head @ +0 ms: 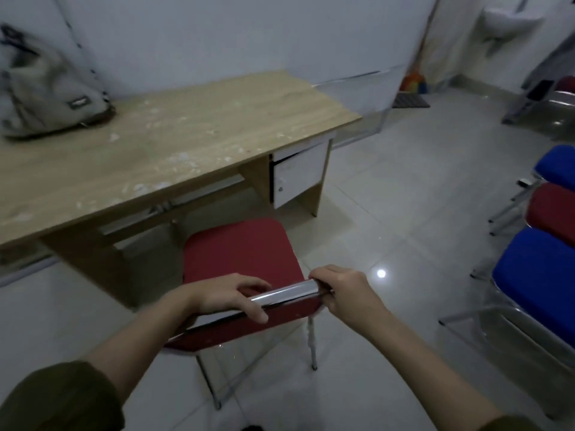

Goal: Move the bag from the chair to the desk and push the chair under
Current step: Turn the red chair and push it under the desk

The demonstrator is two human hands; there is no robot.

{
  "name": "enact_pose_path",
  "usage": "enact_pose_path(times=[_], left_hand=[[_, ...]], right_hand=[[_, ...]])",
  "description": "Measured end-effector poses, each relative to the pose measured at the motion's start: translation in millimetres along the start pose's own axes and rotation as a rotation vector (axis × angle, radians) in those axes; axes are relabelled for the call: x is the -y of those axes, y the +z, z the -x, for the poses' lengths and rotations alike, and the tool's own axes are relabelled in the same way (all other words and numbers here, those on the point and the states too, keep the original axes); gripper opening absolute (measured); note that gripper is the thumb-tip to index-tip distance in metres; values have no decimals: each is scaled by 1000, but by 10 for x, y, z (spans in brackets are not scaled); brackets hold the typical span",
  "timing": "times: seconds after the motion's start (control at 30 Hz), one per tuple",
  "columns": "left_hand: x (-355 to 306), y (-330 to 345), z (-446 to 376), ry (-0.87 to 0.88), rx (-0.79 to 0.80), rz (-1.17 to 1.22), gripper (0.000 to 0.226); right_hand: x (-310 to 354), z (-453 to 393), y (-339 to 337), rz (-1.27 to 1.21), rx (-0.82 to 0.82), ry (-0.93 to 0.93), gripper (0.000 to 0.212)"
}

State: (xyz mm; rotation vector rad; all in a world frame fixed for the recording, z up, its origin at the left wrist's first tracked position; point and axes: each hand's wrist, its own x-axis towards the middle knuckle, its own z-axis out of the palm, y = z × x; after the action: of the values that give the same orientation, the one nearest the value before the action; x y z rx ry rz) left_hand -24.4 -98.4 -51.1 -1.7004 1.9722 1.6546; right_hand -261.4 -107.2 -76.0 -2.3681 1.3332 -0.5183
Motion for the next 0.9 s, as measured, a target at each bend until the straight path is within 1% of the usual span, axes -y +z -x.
enact_pose_path(times=[0.03,0.13,0.17,0.23,0.3,0.33,0.4,0.43,0.47,0.5,0.53,0.57,0.6,0.63,0.7,0.8,0.9], left_hand=[[-4,-10,-8,-41,-53,-10,87],[-43,-48,-13,-164,-235,-82,117],[-61,-46,-2,-199,-305,-100,122],[-102,-10,41,-248,-462,-197,122],[-70,48,67,-283,-660,-313,109],[-27,74,75,-289,-776,-317,98],[82,103,89,-290,-996,-168,67],[123,99,86,-293,-1065,-42,56],[145,85,68,-294,-1109,70,52],[150,64,32,-295,-1138,146,50],[140,34,-17,-301,-1158,179,47],[117,1,-78,-316,-1175,184,44],[95,-37,-143,-335,-1191,180,41],[76,-78,-208,-355,-1203,178,39],[53,-161,-321,-397,-1212,155,39],[69,-256,-430,-460,-1197,69,45],[125,-287,-460,-481,-1164,-10,48]], right_hand=[[-49,-49,-22,5,20,-18,26],[-143,-245,-90,24,39,-44,22],[-175,-326,-109,29,38,-46,21],[-227,-497,-145,30,44,-45,16],[-285,-673,-158,20,66,-55,12],[-316,-756,-162,22,77,-61,11],[-372,-925,-178,62,101,-56,12],[-409,-1013,-180,93,112,-45,11],[-434,-1099,-189,125,124,-36,9],[-459,-1191,-195,146,142,-28,13],[-485,-1282,-197,154,159,-25,22],[-515,-1371,-196,159,173,-21,28],[-540,-1451,-200,172,185,-20,30],[-561,-1519,-213,202,196,-21,26],[-597,-1609,-263,314,199,-55,9],[-658,-1676,-312,443,227,-174,17],[-700,-1736,-282,415,261,-282,29]])
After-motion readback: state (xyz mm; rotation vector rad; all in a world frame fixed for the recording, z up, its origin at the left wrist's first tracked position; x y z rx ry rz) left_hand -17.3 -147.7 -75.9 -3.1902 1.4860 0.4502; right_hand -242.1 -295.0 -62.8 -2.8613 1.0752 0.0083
